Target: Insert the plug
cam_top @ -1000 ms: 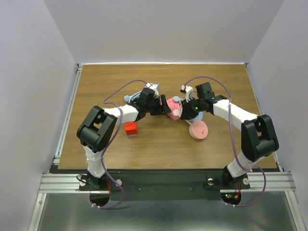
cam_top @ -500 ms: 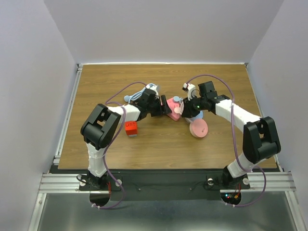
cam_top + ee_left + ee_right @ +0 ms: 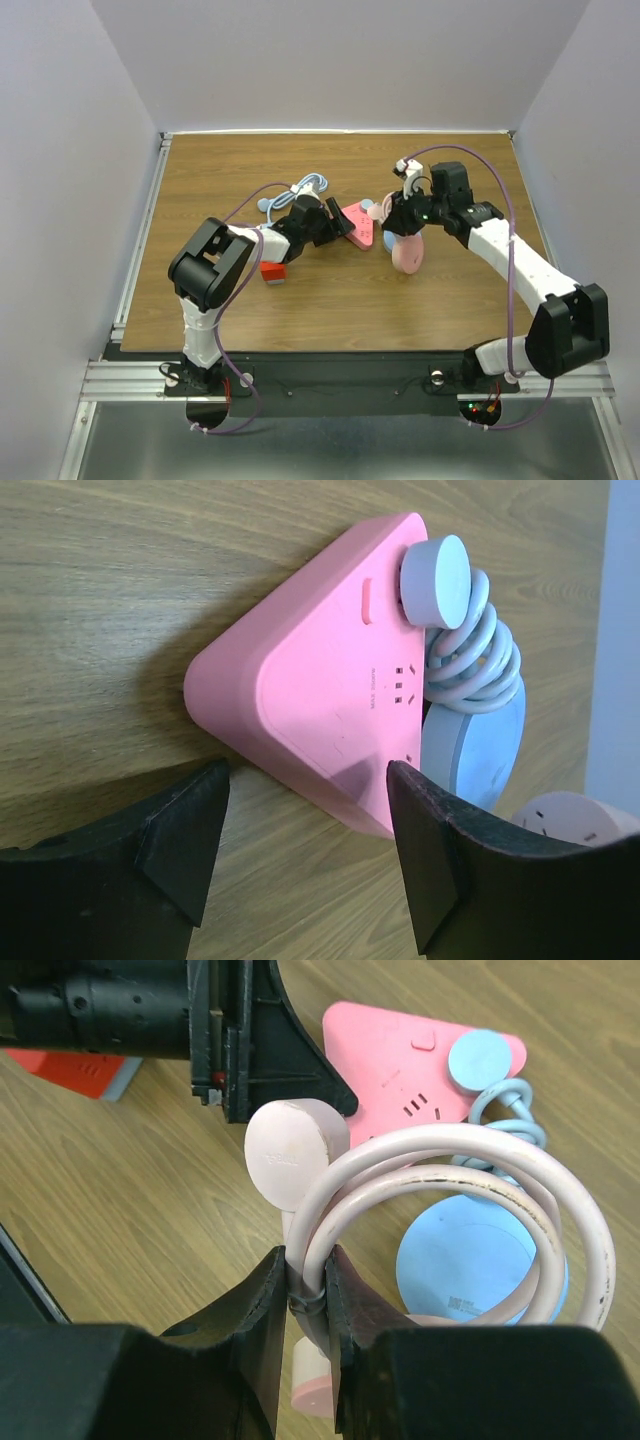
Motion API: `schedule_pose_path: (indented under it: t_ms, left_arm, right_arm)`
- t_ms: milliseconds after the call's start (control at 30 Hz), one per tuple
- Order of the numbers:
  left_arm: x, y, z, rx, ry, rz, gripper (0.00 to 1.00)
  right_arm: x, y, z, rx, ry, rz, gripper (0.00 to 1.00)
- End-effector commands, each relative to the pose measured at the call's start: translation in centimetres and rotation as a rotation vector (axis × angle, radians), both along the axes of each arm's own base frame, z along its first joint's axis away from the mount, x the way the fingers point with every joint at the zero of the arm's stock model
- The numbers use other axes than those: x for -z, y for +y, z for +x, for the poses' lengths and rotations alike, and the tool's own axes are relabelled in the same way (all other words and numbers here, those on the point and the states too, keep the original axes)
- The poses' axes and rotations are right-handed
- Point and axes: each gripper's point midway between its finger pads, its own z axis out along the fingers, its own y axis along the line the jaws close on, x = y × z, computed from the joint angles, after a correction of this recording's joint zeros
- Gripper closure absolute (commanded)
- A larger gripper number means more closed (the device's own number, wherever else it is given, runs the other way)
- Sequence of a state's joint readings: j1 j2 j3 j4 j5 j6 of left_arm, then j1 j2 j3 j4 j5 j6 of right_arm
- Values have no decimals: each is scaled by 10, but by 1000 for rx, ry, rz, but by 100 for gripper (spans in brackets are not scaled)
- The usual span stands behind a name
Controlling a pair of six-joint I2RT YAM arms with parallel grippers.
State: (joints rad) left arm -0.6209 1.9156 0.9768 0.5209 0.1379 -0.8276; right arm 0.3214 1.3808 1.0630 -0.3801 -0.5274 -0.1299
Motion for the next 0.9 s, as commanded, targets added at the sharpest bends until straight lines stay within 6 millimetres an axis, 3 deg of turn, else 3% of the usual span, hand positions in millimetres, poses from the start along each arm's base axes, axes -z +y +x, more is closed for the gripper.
schedule_pose_path:
  t_ms: [0, 100, 300, 600, 867]
  left_arm:
    - [-38, -5, 10, -71, -83, -127, 25]
    - [-43, -6, 13, -95, -96, -157, 25]
    - [-56, -13, 24, -122, -116, -210, 25]
    - [-36, -21, 26, -146, -50, -217, 27]
    - [-34, -28, 30, -171, -44, -230, 30]
  right_arm:
    - [-31, -1, 6, 23, -114, 43, 99]
    - [-33, -2, 3, 20, -121, 45, 99]
    - [-17, 1, -1, -2, -75, 43, 99]
    - [-13, 1, -5, -6, -63, 45, 99]
    - [-9, 1, -4, -5, -54, 40, 99]
